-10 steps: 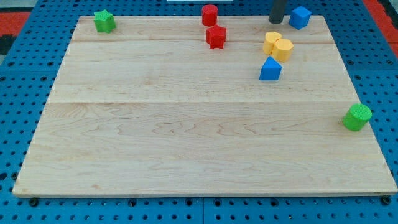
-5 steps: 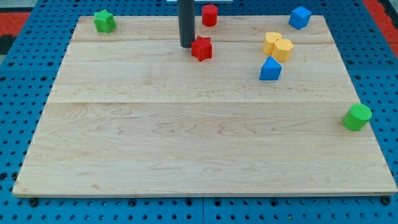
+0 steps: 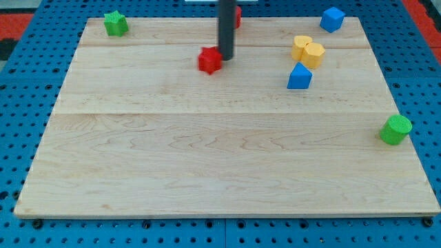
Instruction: Push the red star to the center left
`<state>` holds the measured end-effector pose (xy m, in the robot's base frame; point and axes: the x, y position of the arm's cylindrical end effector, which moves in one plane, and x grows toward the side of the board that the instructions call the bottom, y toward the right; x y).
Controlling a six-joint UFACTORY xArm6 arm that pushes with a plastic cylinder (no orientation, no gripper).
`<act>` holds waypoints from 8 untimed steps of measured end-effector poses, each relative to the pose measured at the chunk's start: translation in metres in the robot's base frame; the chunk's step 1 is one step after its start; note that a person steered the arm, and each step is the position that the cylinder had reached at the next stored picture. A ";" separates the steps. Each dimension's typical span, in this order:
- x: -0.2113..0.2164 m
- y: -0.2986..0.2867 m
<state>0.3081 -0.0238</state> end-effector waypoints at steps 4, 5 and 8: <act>0.015 -0.011; 0.032 -0.025; 0.046 -0.174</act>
